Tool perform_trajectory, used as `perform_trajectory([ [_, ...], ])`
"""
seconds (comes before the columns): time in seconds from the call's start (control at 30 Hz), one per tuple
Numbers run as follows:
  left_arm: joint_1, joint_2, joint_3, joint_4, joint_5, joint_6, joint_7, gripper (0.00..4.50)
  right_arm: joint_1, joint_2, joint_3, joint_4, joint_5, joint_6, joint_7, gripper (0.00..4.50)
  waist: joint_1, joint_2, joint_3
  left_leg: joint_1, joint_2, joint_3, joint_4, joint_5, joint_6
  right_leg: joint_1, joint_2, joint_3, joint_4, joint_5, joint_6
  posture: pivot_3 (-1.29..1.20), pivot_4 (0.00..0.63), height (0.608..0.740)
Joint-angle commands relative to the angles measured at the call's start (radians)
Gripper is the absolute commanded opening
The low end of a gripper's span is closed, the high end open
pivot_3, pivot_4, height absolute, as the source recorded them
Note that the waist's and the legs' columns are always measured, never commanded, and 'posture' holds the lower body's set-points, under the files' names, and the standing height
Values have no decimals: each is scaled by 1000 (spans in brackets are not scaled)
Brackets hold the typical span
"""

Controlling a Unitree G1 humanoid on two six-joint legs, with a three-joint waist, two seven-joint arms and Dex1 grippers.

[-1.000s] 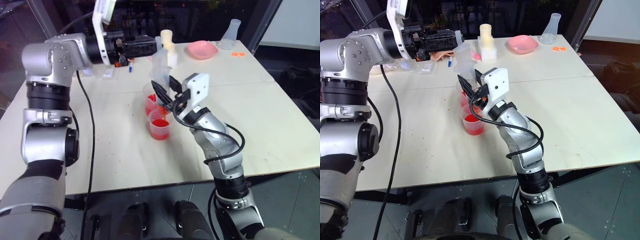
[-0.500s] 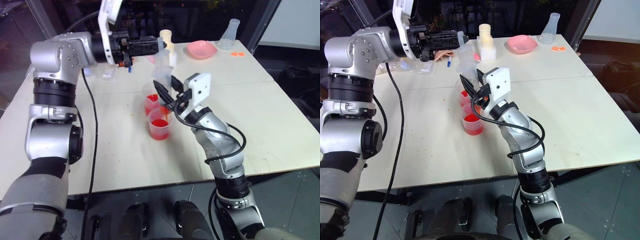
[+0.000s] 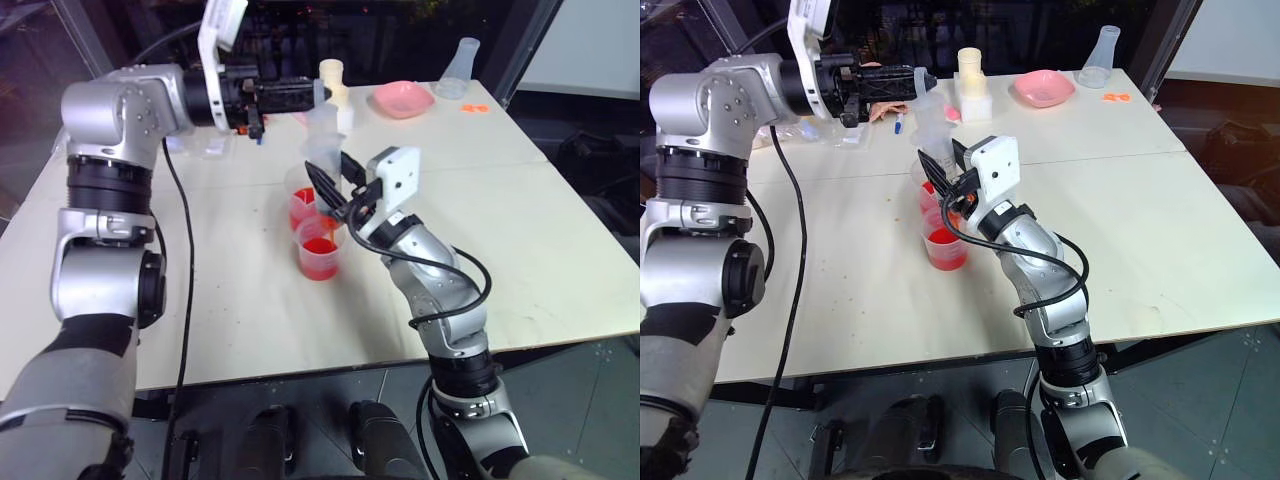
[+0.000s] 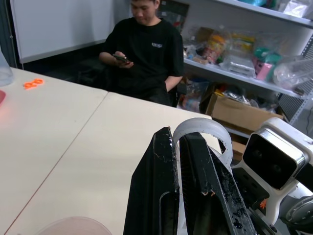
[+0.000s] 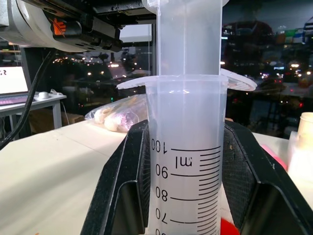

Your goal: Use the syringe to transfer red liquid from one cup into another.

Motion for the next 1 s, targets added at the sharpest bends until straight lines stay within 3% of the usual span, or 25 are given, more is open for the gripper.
perform_trajectory([
  [0.03, -9, -6, -25, -35, -6, 10, -34, 14, -43, 21, 4, -49, 28, -20, 7, 1370, 0, 0, 0, 0, 0, 0, 0, 0, 0, 0, 0, 0, 0, 0, 0, 0, 150, 740],
  [1.0, 63, -17, -49, -146, -21, 66, -51, 14, -92, 9, -6, -63, 51, -3, 21, 1370, 0, 0, 0, 0, 0, 0, 0, 0, 0, 0, 0, 0, 0, 0, 0, 0, 150, 740],
])
